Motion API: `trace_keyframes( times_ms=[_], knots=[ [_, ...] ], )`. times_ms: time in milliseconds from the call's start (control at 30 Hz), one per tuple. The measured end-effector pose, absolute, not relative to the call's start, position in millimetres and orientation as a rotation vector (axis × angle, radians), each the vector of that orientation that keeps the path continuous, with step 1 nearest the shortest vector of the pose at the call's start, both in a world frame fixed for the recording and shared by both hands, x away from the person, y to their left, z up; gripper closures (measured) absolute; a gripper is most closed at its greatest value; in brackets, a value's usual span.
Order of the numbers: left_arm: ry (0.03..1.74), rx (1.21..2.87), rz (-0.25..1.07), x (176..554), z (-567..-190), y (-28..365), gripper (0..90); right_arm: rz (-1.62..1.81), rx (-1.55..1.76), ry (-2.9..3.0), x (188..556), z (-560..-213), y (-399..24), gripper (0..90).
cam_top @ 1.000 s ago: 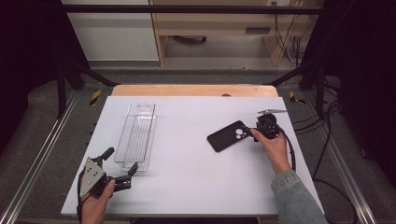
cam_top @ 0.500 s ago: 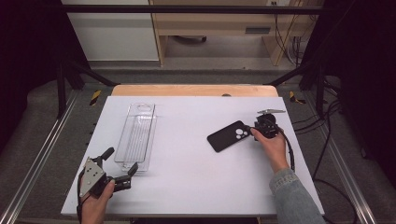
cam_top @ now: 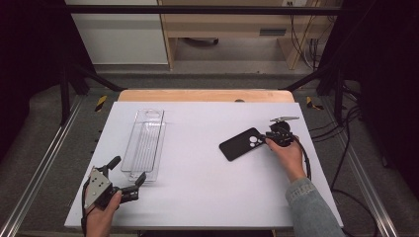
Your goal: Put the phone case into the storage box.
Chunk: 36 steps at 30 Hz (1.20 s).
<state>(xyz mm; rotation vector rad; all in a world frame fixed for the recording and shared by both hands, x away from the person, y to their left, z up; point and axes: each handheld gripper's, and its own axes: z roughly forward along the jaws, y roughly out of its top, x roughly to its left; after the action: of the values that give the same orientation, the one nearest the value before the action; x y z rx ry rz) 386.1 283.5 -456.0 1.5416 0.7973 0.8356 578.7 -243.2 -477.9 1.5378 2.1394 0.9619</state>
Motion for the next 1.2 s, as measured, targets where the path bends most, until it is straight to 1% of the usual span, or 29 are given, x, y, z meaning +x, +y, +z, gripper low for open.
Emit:
trace_keyframes(
  times_ms=[600,1000,1200],
  knots=[
    [0.790,1.548,0.833,385.6,-456.0,282.5,0.7,0.946,1.542,2.164,580.6,-483.1,-241.2,71.1],
    [0.789,1.550,0.830,385.8,-456.3,282.2,0.7,0.929,1.542,2.165,580.7,-486.1,-238.6,72.8],
    [0.788,1.554,0.828,386.0,-456.5,281.5,0.7,0.909,1.534,2.164,580.3,-485.8,-237.5,75.6]
  ],
)
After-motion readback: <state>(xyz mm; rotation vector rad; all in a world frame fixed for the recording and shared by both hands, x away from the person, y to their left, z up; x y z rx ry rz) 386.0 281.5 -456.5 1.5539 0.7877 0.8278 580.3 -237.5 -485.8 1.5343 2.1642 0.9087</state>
